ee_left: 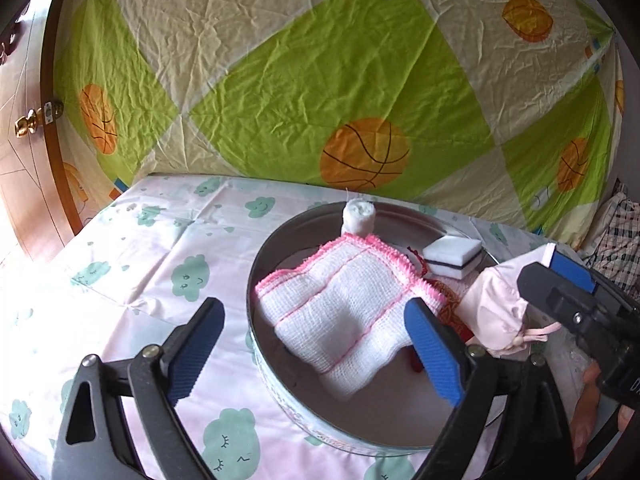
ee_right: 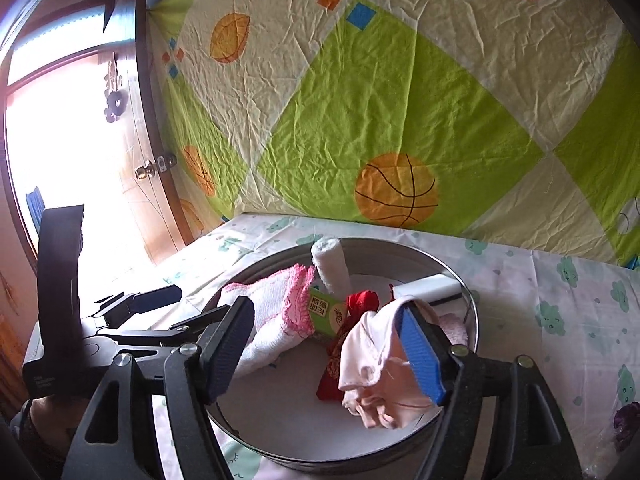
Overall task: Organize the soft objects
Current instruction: 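Open the left gripper releasing the cloth into the tin while the right gripper releases the bundle, then move both open grippers away from the tin toward the scrunchie and plastic bag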
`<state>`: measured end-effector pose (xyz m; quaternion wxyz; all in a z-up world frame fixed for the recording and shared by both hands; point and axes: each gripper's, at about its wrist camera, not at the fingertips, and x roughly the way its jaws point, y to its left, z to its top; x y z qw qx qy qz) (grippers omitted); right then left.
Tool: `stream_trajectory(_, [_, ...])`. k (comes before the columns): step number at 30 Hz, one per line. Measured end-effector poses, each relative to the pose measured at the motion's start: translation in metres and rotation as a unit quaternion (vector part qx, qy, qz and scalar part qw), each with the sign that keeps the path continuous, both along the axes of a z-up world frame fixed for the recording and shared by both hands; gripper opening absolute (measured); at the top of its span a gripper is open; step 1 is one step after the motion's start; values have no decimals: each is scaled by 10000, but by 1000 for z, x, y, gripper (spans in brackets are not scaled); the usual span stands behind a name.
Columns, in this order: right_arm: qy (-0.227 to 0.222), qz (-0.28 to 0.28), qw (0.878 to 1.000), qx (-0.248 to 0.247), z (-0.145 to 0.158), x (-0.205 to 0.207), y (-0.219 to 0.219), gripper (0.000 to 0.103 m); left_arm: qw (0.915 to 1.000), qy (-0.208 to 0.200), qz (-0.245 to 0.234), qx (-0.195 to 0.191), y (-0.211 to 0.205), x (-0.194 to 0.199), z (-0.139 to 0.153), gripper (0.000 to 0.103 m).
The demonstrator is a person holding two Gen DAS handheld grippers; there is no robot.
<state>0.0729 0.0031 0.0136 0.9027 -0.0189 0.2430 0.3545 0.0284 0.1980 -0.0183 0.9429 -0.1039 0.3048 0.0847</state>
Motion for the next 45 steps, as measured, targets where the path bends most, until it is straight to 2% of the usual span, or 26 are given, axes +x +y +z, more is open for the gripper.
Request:
stream_trajectory(3, [-55, -82, 9999, 136, 6, 1, -11, 77, 10000, -58, 42, 42, -3, -2, 3, 98])
stream_trajectory(12, [28, -295, 9992, 281, 9, 7, -38, 77, 9999, -54, -63, 60, -22, -3, 3, 98])
stream_trajectory(17, [329, 292, 9971, 613, 11, 10, -27, 78, 10000, -39, 36, 37, -18, -6, 2, 98])
stream_trajectory(19, [430, 468, 9972, 399, 11, 10, -15, 79, 9999, -13, 154, 7, -10, -8, 1, 98])
stream_trajectory(21, [622, 548, 9966, 0, 6, 12, -6, 79, 9996, 2, 258, -82, 0, -10, -1, 98])
stream_trajectory(25, [1167, 810, 9891, -388, -17, 13, -7, 79, 9992, -9, 366, -170, 11, -13, -5, 98])
stream_trajectory(28, [1975, 1041, 9742, -334, -38, 15, -14, 79, 9993, -14, 341, -177, 11, -15, -5, 98])
stream_trajectory(29, [2033, 1079, 9726, -327, -41, 13, -16, 79, 9993, -17, 327, -163, 10, -16, -5, 98])
stream_trajectory(34, [1980, 1311, 9710, -260, -32, -7, -33, 79, 9996, -65, 265, -60, 5, -19, -2, 98])
stream_trajectory(39, [1739, 1185, 9774, -218, -21, -23, -66, 79, 9998, -128, 139, 3, -9, -22, 4, 98])
stream_trajectory(43, [1337, 739, 9877, -341, -20, -36, -107, 79, 9996, -186, -103, 168, -35, -22, 10, 98])
stream_trajectory(45, [1090, 309, 9928, -401, -19, -40, -135, 79, 9992, -209, -294, 193, -53, -21, 12, 98])
